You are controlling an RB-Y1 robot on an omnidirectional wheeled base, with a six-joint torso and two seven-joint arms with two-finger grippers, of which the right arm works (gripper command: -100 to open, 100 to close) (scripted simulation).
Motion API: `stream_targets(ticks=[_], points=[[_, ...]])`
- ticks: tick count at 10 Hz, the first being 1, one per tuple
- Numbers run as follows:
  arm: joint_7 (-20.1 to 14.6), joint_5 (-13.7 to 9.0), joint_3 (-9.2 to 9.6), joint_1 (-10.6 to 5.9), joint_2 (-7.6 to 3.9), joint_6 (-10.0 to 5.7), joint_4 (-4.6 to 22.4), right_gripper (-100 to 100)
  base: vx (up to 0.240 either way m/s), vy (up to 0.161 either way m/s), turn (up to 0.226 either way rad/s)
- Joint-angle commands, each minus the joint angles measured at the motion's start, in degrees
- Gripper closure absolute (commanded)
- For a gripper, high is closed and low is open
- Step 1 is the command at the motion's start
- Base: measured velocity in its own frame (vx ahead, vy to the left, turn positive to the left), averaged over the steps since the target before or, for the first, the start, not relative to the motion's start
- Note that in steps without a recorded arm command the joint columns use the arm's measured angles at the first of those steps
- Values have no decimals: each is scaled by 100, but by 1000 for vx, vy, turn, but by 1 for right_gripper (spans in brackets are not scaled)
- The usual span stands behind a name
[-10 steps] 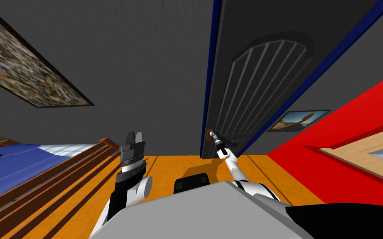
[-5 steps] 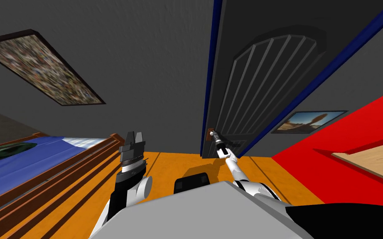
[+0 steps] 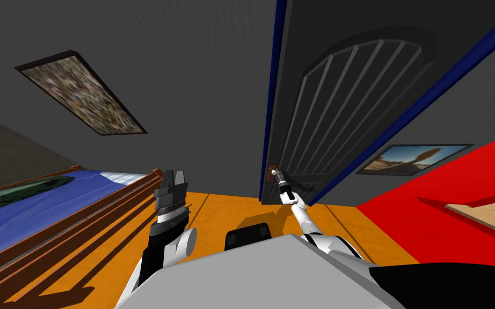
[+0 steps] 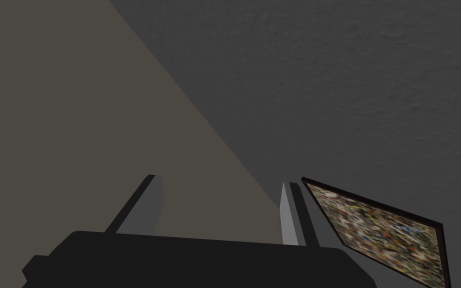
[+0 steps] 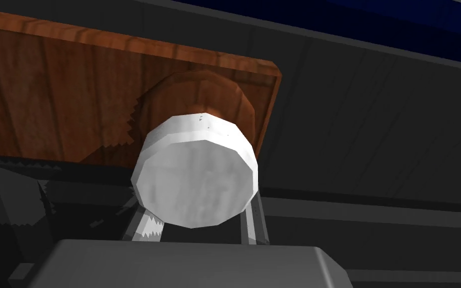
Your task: Pull the door open
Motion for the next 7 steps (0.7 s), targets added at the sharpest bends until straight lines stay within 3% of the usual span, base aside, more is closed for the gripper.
stream_targets(ticks=[1,4,5,6,7], points=[[-277,-286,74,-75,-34,-31,-17,100,-69,-25,120],[-505,-598,126,-83,-55,-9,-6,100,-54,-33,84],[-734,-832,179,-91,-75,14,5,100,-70,-36,116],[-734,-869,179,-91,-75,14,5,100,-56,-28,75],[-962,-1106,231,-99,-96,36,16,100,-61,-23,108]])
